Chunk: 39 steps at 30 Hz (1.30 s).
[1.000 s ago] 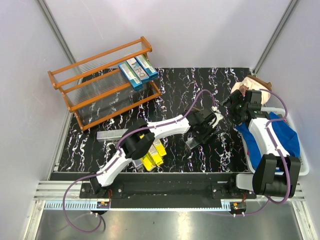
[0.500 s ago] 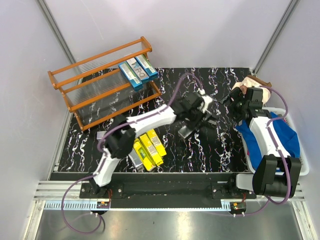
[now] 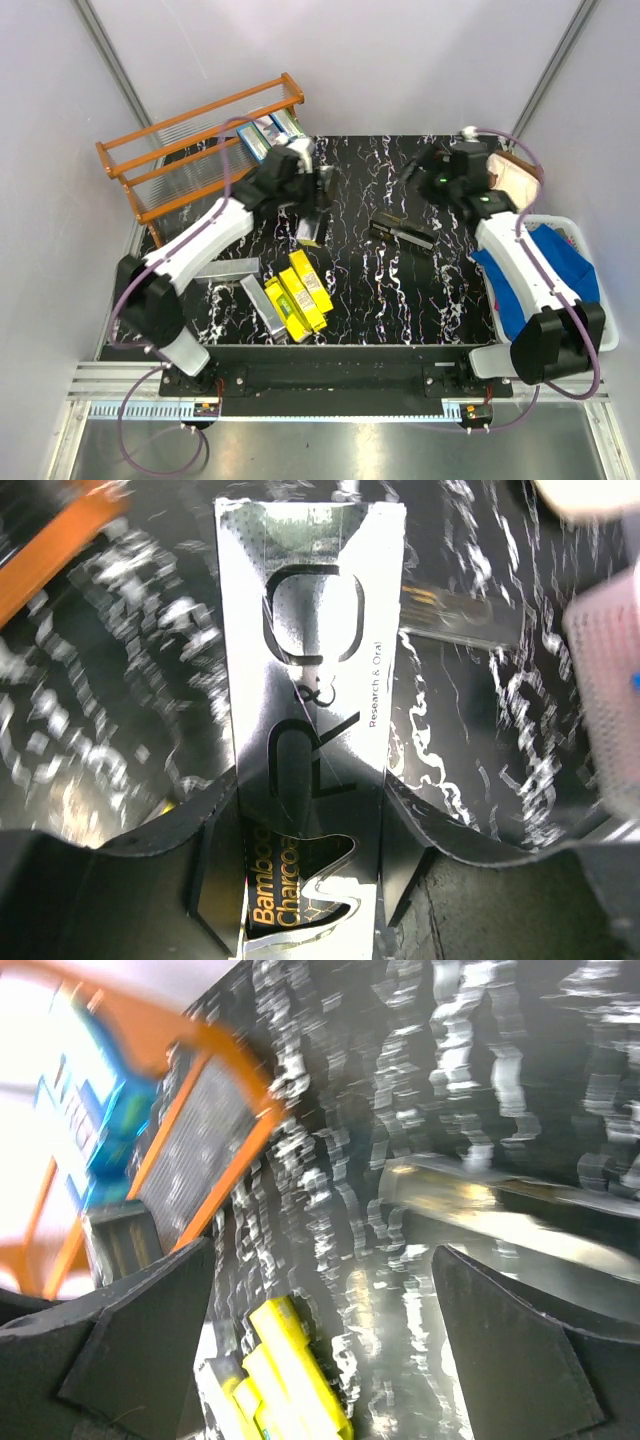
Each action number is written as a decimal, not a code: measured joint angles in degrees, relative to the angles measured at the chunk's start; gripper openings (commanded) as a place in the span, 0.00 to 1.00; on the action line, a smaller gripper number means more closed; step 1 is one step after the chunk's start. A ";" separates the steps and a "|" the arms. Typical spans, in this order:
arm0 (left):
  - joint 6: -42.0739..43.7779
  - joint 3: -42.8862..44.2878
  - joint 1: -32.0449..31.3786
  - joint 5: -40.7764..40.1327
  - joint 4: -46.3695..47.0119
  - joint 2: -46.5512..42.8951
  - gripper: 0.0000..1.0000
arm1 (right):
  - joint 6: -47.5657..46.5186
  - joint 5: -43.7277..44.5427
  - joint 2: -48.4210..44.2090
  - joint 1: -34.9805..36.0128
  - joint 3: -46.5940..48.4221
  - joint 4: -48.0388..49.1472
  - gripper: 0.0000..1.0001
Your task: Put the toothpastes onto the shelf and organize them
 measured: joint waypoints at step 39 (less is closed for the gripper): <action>-47.91 -43.74 27.91 7.58 36.76 -33.94 0.45 | -16.70 8.94 8.94 47.36 1.46 22.95 0.88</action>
